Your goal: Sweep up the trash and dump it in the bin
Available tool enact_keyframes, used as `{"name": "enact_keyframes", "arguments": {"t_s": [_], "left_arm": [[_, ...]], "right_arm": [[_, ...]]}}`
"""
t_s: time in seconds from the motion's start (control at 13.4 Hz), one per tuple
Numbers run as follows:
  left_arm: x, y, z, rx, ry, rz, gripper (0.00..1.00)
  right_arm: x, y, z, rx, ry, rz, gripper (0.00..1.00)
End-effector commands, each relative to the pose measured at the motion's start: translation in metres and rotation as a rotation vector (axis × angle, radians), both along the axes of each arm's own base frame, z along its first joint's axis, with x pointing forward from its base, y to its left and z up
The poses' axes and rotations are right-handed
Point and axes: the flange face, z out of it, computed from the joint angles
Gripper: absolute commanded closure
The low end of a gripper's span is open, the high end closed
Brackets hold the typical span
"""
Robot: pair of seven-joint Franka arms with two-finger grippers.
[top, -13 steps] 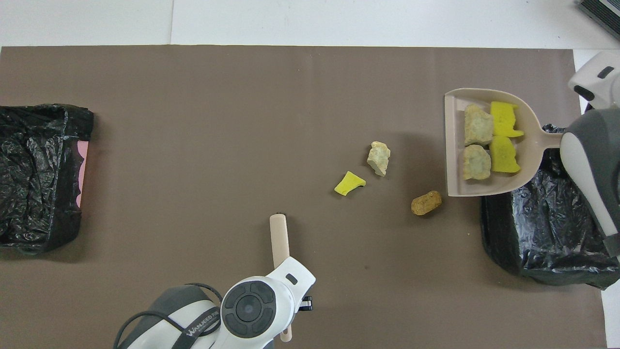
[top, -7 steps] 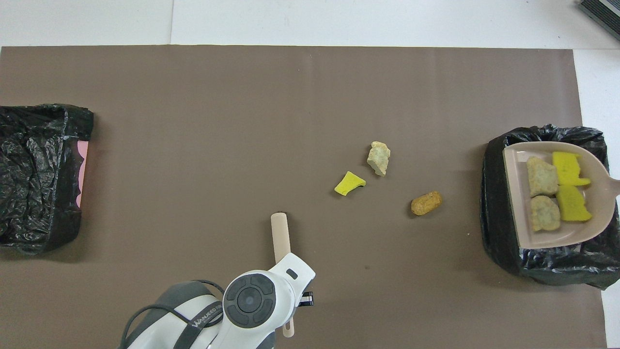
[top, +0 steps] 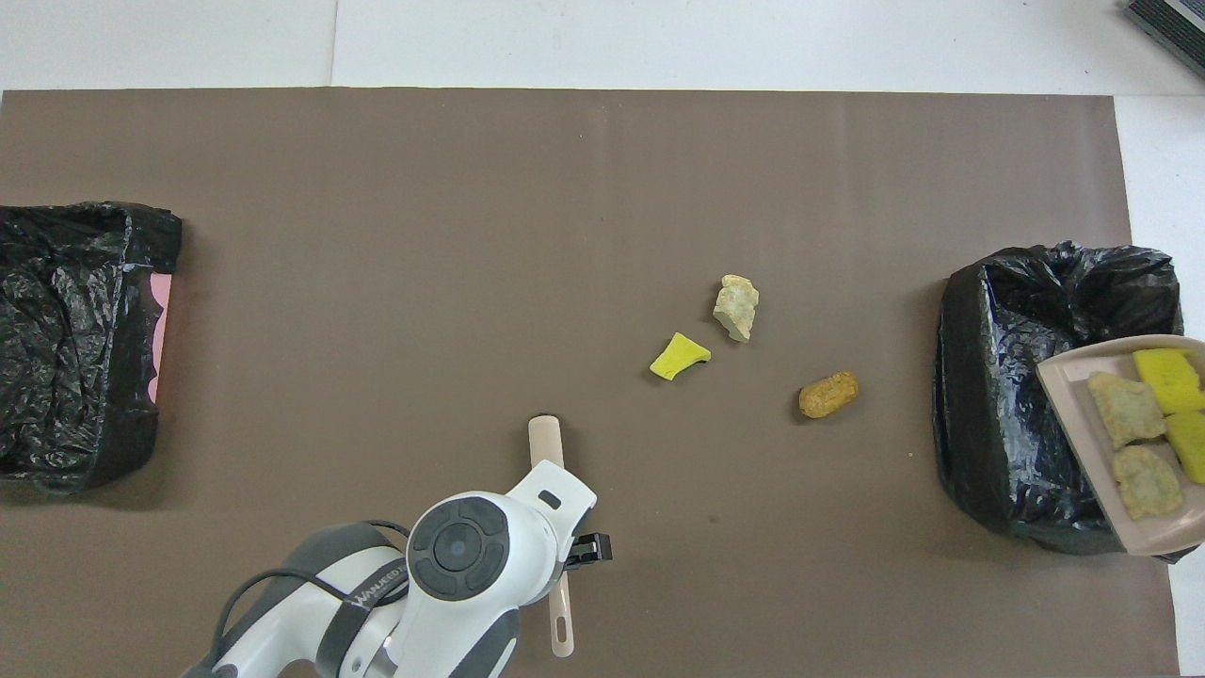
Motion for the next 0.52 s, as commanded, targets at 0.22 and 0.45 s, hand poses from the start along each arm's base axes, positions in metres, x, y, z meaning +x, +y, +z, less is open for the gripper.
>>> {"name": "enact_keyframes", "arguments": {"t_s": [0.22, 0.45], "left_arm": [[0.077, 0.090, 0.044, 0.036, 0.006, 0.020, 0.00], [0.091, 0.160, 0.069, 0.018, 0.020, -0.044, 0.00]], "right_arm": [[-0.003, 0.023, 0.015, -0.241, 0.023, 0.112, 1.00], [-0.012, 0.065, 0.005, -0.293, -0.039, 0.100, 1.00]]}}
